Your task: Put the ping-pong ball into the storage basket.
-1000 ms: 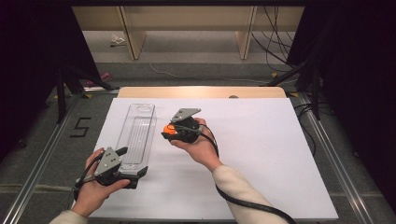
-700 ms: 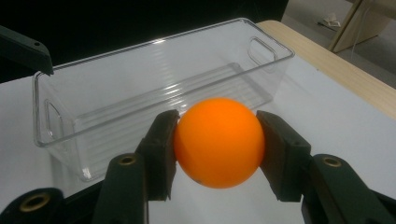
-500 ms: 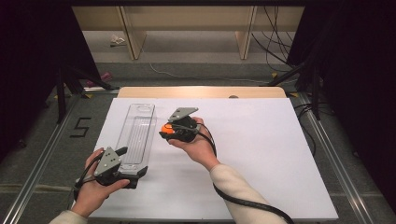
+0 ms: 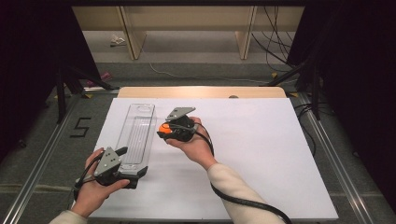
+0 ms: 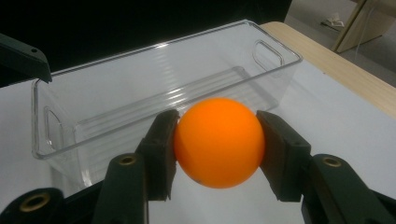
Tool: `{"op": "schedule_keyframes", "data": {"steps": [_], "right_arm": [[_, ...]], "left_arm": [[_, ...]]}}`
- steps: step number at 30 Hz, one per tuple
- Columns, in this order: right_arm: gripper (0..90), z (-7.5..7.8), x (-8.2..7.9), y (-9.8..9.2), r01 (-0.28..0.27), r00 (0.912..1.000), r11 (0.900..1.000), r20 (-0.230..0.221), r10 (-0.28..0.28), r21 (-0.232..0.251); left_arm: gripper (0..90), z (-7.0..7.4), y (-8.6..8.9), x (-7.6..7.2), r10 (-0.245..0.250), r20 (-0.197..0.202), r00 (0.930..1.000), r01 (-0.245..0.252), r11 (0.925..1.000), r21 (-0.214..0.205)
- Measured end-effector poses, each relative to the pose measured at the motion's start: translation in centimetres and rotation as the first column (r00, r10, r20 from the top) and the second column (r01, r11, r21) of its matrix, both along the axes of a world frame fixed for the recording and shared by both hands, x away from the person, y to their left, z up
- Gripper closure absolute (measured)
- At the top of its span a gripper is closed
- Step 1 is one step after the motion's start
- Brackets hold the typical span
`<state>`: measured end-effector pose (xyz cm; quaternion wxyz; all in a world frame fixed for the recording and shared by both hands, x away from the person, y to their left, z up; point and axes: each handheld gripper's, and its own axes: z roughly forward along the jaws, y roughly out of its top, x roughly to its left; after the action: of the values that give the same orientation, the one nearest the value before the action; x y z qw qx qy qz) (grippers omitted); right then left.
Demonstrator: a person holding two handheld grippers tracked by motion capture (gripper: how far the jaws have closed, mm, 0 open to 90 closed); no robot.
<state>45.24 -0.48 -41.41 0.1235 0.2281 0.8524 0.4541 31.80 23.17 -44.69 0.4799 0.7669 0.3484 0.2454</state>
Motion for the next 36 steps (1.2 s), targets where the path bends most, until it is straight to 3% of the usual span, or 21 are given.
{"op": "schedule_keyframes", "data": {"steps": [36], "right_arm": [[51.4,0.3,0.6,1.2,-0.002,1.0,0.9999,0.003,0.002,0.013]], "left_arm": [[1.1,0.0,0.0,0.0,0.005,0.0,1.0,-0.005,1.0,0.0]]}}
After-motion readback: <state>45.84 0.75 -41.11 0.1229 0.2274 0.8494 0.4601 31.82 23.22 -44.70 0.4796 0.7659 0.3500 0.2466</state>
